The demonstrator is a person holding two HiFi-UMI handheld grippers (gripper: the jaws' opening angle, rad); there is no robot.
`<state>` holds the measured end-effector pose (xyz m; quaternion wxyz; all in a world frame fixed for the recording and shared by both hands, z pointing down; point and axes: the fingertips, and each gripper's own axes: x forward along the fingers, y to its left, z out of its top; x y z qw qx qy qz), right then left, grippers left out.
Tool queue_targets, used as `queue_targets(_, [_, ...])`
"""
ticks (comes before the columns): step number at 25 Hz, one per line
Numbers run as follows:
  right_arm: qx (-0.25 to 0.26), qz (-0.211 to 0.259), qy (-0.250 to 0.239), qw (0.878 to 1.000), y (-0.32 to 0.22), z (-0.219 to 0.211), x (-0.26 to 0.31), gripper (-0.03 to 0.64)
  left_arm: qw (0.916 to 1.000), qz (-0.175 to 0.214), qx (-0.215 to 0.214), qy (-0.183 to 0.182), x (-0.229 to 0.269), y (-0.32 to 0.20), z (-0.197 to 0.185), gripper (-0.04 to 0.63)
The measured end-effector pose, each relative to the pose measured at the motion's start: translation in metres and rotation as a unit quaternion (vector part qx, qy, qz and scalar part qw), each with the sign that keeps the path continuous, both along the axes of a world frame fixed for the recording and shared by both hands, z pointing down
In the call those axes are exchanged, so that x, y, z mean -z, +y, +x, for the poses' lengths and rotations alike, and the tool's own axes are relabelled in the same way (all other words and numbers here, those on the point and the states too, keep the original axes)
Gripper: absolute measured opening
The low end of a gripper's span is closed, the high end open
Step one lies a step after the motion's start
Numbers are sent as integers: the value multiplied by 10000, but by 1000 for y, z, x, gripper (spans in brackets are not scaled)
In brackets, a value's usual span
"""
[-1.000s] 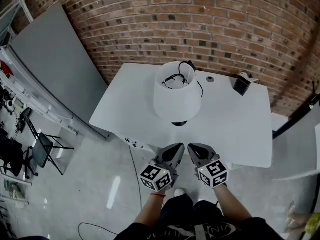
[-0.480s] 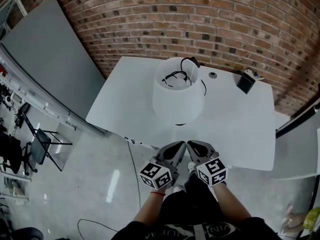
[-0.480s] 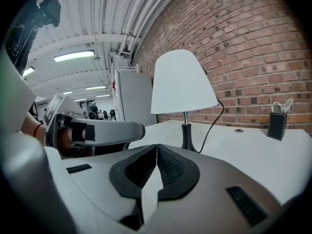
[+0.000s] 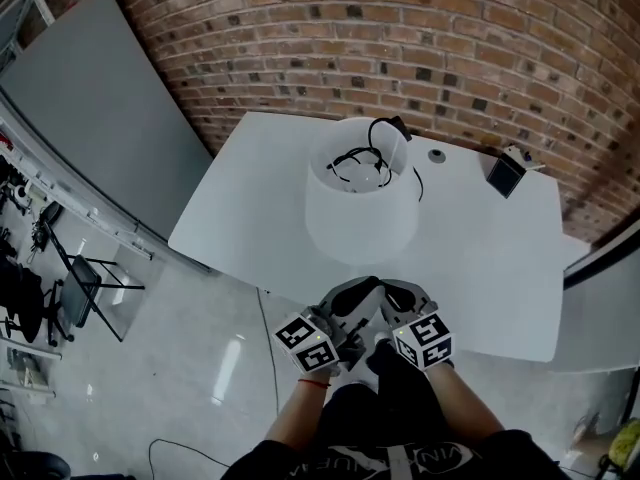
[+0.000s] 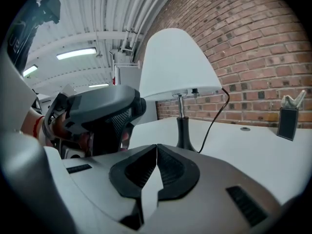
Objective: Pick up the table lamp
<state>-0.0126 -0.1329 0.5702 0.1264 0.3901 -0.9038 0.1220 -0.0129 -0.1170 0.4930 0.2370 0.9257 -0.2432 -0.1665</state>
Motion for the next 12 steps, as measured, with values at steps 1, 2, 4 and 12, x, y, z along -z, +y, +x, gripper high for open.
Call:
queue_targets(1, [9,0,-5,10000,-4,0,-1,3,10000,-7,-64,72,1,-3,1,58])
queue_targets(2, [36,11,-2,10000,-8,-1,-1,3,9999,-13,-105,124,2,-7,1,77])
queue_targets(4, [110,38,25,9999,-13,-4,-4,3,9997,-27,-156,197,0,-14,1,91])
queue_targets(12, [103,-60,103,9999,-29,4,-20,3,9966,270,-401,672,12,-26,4,101])
